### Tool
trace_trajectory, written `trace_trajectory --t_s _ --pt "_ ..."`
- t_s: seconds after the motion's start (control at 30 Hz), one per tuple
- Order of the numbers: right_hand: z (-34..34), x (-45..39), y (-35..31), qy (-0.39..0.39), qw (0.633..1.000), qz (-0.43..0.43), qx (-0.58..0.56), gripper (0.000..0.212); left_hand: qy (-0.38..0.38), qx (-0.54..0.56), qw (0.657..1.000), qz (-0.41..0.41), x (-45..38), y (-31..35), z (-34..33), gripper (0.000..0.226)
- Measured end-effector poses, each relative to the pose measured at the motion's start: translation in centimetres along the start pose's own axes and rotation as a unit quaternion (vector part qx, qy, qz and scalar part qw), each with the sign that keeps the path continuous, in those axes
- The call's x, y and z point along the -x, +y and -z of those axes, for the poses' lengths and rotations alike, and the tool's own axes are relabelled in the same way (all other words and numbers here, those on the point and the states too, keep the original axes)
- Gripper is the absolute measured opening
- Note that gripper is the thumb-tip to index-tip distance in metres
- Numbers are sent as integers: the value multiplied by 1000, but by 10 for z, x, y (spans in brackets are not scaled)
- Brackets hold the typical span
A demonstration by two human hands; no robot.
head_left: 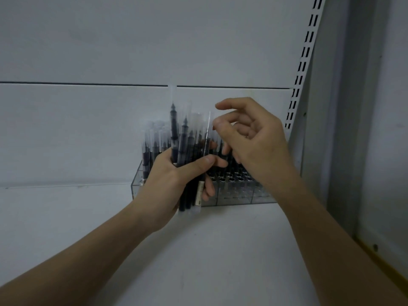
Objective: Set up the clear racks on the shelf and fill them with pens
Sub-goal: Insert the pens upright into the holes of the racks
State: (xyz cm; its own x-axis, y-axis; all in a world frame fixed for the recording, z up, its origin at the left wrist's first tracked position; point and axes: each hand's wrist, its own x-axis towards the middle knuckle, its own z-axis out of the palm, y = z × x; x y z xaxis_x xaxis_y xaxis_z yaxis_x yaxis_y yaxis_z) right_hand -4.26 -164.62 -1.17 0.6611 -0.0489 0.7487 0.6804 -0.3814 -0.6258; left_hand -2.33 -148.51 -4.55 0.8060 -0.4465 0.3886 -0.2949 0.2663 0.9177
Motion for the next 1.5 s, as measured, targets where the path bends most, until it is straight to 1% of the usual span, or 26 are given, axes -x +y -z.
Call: trace_trajectory --t_s 0.07,0.27,0.37,0.5,0.67,0.8,0.9,0.97,1.03,1.1,1.17,1.33,1.5 --pt "-2 1 -1 -12 1000 -3 -7 21 0 2 1000 2 0 0 -1 25" --pt "-3 0 1 -19 1000 -16 -14 22 -2 10 1000 6 2 1 -3 26" --pt "-2 -1 1 -7 999 -32 -33 21 -9 6 1000 9 3 1 -4 25" --pt "2 -4 0 49 997 -26 -52 19 -13 -11 1000 9 3 -2 -5 23" --pt "8 -7 -3 126 988 -35 -86 20 -9 4 1000 4 1 -4 -2 25" --pt "12 -10 -2 218 968 -17 -119 20 8 -10 1000 -9 -1 -6 -3 30" --pt "17 -11 -1 289 948 -6 -131 22 36 -14 999 -21 -1 -6 -1 22" --pt "23 -12 -1 314 943 1 -108 23 43 -26 998 -31 -1 -5 -1 13" --pt "27 -11 1 303 952 5 -44 22 42 -37 998 -35 0 -6 -1 15" --pt "27 -11 4 265 964 1 30 20 34 -42 998 -33 1 -8 -2 19" --pt "24 -10 8 225 971 -6 73 18 22 -47 998 -31 2 -12 -4 19" --pt "19 -10 12 158 981 -20 108 20 -4 -48 999 -13 6 -23 -8 14" --pt "22 -11 12 153 983 -28 97 19 -25 -80 996 35 9 -33 -15 26"
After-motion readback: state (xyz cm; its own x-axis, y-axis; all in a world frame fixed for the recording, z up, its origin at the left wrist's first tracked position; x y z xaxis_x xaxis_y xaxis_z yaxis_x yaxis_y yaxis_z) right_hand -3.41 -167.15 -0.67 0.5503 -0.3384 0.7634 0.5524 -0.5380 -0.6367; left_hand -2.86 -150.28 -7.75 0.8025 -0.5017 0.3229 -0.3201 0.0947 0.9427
